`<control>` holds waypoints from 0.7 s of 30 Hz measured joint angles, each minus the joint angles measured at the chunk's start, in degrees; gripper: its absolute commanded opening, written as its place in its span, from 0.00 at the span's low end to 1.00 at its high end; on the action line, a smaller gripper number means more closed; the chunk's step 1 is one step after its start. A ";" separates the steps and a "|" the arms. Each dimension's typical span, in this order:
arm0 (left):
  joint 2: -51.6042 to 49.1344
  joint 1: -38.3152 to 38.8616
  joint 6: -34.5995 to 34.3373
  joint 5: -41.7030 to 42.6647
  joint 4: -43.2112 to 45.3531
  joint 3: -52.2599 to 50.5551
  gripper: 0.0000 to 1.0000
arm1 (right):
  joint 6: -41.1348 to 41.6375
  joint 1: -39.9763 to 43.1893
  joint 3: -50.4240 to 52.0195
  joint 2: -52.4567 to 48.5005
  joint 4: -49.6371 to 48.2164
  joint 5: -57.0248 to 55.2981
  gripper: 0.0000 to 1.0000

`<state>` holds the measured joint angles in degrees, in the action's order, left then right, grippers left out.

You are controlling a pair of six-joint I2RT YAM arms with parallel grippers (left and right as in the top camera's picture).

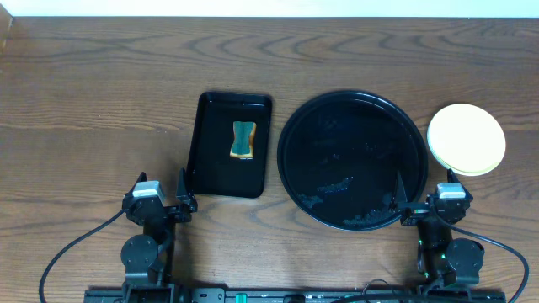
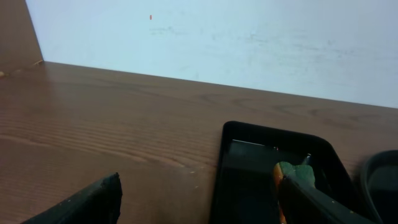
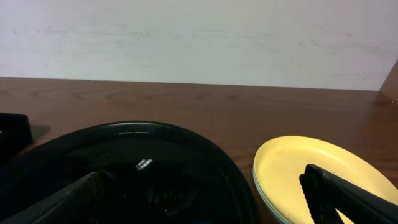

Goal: Clean dirty plates on tray and stack at the side

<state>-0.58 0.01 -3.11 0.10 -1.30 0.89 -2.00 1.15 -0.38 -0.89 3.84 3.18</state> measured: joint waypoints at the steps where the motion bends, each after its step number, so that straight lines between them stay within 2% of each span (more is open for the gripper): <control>1: 0.00 0.00 0.00 0.00 0.00 0.00 0.81 | 0.00 0.00 0.00 0.00 0.00 0.00 0.99; 21: 0.00 0.00 0.00 0.00 -0.02 0.02 0.81 | 0.00 0.00 0.00 0.00 0.00 0.00 0.99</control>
<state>-0.58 0.01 -3.11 0.10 -1.32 0.91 -2.00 1.15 -0.38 -0.89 3.84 3.18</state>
